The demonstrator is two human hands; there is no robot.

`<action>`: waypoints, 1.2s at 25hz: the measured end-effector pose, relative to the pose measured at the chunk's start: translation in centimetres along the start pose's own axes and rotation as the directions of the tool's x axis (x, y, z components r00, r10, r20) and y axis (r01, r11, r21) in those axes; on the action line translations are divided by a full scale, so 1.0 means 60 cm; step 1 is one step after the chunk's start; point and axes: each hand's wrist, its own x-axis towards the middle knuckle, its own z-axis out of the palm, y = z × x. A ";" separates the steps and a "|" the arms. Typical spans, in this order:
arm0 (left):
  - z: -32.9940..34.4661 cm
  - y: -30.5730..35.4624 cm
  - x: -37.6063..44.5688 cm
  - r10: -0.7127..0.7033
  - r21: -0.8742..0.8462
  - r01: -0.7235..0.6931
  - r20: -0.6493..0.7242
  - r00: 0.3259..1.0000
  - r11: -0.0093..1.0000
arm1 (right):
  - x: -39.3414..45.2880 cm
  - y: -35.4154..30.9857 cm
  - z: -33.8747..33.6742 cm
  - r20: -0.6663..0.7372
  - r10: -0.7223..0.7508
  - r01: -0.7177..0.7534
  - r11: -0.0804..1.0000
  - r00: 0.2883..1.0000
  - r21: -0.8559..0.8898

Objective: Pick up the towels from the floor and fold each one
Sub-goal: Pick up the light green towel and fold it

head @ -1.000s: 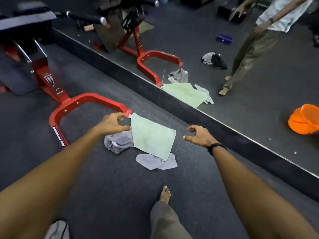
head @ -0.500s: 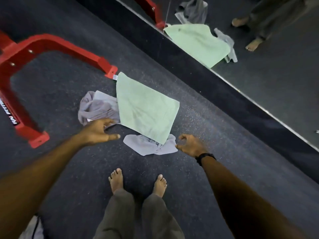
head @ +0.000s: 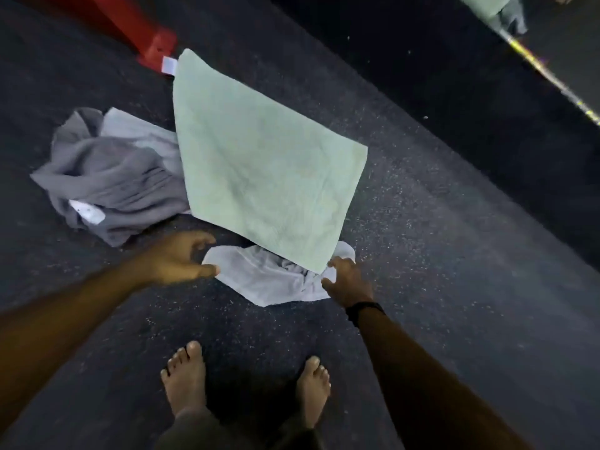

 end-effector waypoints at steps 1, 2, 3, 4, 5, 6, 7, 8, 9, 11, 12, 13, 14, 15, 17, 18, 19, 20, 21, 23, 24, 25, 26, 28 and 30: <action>0.013 -0.012 0.025 -0.002 0.001 0.002 0.012 1.000 1.000 | 0.020 0.005 0.025 -0.017 0.004 -0.005 1.000 1.000 -0.026; 0.022 -0.025 0.048 -0.002 0.000 0.002 0.017 1.000 1.000 | 0.040 0.009 0.048 -0.052 0.008 -0.011 0.998 0.999 -0.061; 0.030 -0.036 0.068 0.000 0.001 0.000 0.024 1.000 1.000 | 0.057 0.010 0.068 -0.087 0.006 -0.016 0.993 0.996 -0.113; 0.037 -0.044 0.083 0.005 0.009 -0.006 0.031 1.000 1.000 | 0.070 0.011 0.081 -0.121 -0.004 -0.017 0.985 0.993 -0.171; 0.043 -0.053 0.095 0.005 0.017 -0.005 0.038 0.999 1.000 | 0.082 0.009 0.092 -0.148 -0.015 -0.018 0.975 0.989 -0.223; 0.052 -0.063 0.108 -0.002 0.019 0.002 0.037 0.999 1.000 | 0.096 0.007 0.105 -0.168 -0.019 -0.024 0.967 0.986 -0.252; 0.059 -0.070 0.119 -0.007 0.018 0.007 0.037 0.999 1.000 | 0.108 0.003 0.114 -0.189 -0.010 -0.042 0.962 0.982 -0.271; 0.067 -0.073 0.127 -0.004 0.022 0.003 0.040 0.999 1.000 | 0.119 0.001 0.122 -0.214 0.003 -0.065 0.956 0.977 -0.285; 0.071 -0.075 0.133 -0.003 0.038 0.002 0.039 0.999 0.999 | 0.128 -0.001 0.129 -0.251 0.001 -0.078 0.952 0.968 -0.295; 0.072 -0.073 0.136 0.009 0.069 -0.011 0.033 0.999 0.998 | 0.137 -0.005 0.134 -0.332 -0.046 -0.057 0.955 0.942 -0.292; 0.068 -0.070 0.135 0.012 0.064 -0.014 0.029 0.999 0.998 | 0.136 -0.005 0.130 -0.358 -0.068 -0.039 0.958 0.931 -0.284; 0.060 -0.063 0.131 0.015 0.058 -0.017 0.026 1.000 0.998 | 0.130 -0.007 0.120 -0.368 -0.078 -0.026 0.962 0.926 -0.271; 0.048 -0.051 0.121 0.019 0.057 -0.020 0.021 1.000 0.998 | 0.121 -0.011 0.100 -0.381 -0.084 -0.011 0.970 0.921 -0.242; 0.033 -0.037 0.108 0.021 0.058 -0.022 0.018 1.000 0.998 | 0.108 -0.018 0.073 -0.409 -0.097 0.016 0.980 0.907 -0.196; -0.009 0.006 0.070 0.033 0.052 -0.033 0.007 0.999 0.998 | 0.072 -0.037 -0.002 -0.479 -0.140 0.091 0.988 0.867 -0.124; -0.035 0.033 0.045 0.037 0.044 -0.037 -0.005 0.999 0.998 | 0.050 -0.051 -0.049 -0.491 -0.176 0.138 0.984 0.853 -0.113; -0.065 0.062 0.015 0.048 0.045 -0.047 -0.030 0.998 0.998 | 0.028 -0.068 -0.101 -0.494 -0.225 0.195 0.974 0.840 -0.113; -0.096 0.092 -0.012 0.057 0.049 -0.054 -0.054 0.997 0.997 | 0.006 -0.087 -0.153 -0.490 -0.277 0.257 0.960 0.827 -0.108; -0.127 0.123 -0.041 0.069 0.060 -0.064 -0.088 0.994 0.996 | -0.018 -0.106 -0.204 -0.483 -0.320 0.314 0.945 0.815 -0.096; -0.203 0.195 -0.115 0.118 0.103 -0.102 -0.169 0.978 0.989 | -0.079 -0.152 -0.328 -0.497 -0.375 0.401 0.914 0.783 -0.058; -0.242 0.235 -0.157 0.147 0.106 -0.128 -0.203 0.968 0.986 | -0.115 -0.175 -0.393 -0.522 -0.395 0.441 0.897 0.756 -0.039; -0.277 0.273 -0.200 0.176 0.099 -0.157 -0.233 0.956 0.983 | -0.153 -0.197 -0.454 -0.553 -0.415 0.485 0.874 0.723 -0.023; -0.313 0.310 -0.243 0.204 0.097 -0.185 -0.265 0.942 0.978 | -0.192 -0.218 -0.514 -0.579 -0.422 0.517 0.856 0.698 -0.002; -0.377 0.390 -0.341 0.263 0.157 -0.223 -0.319 0.910 0.962 | -0.281 -0.254 -0.633 -0.635 -0.397 0.558 0.827 0.663 0.065; -0.434 0.455 -0.426 0.321 0.244 -0.242 -0.371 0.871 0.939 | -0.372 -0.283 -0.733 -0.700 -0.353 0.590 0.798 0.621 0.122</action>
